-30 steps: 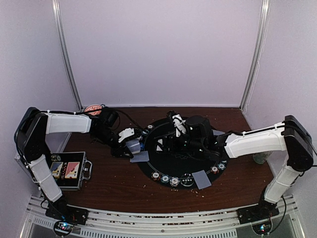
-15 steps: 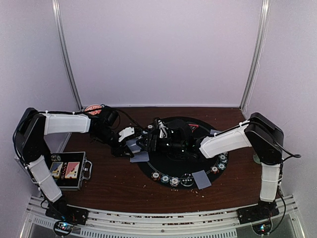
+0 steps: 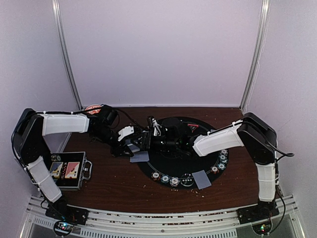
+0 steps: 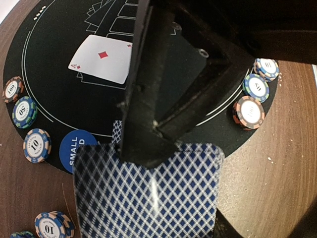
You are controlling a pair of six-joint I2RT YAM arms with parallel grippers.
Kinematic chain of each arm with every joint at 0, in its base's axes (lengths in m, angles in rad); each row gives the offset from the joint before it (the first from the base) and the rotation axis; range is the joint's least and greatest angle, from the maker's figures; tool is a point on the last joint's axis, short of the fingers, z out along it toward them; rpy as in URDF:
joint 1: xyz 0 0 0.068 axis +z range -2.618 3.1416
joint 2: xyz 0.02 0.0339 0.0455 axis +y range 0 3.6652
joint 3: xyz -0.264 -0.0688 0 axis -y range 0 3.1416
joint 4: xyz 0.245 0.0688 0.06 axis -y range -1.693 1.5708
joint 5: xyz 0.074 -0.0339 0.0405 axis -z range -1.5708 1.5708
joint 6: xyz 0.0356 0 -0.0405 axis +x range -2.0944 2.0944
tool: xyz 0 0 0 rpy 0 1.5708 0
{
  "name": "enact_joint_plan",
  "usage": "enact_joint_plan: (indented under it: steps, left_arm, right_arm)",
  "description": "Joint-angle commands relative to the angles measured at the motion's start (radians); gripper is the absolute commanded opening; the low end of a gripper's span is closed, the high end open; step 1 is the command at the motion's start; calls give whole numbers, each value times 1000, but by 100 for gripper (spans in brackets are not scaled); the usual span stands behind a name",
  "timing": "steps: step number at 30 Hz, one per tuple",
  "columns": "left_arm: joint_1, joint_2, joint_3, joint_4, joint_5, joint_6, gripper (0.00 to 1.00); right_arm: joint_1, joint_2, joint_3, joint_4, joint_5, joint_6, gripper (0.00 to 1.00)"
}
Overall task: Distribute texas hold em gaming equipment
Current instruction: Pick up the poker card from the face-down deck piles.
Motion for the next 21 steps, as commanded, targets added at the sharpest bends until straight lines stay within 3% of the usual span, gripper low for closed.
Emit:
enact_joint_plan:
  steps: [1, 13, 21]
  left_arm:
    - [-13, -27, -1, 25, 33, 12, 48]
    - [-14, -5, 5, 29, 9, 4, 48]
    - [-15, -19, -2, 29, 23, 13, 48]
  right_arm:
    - [-4, -42, -41, 10, 24, 6, 56]
    - [-4, -164, -108, -64, 105, -58, 57]
    - [-7, -132, -81, -164, 148, -111, 71]
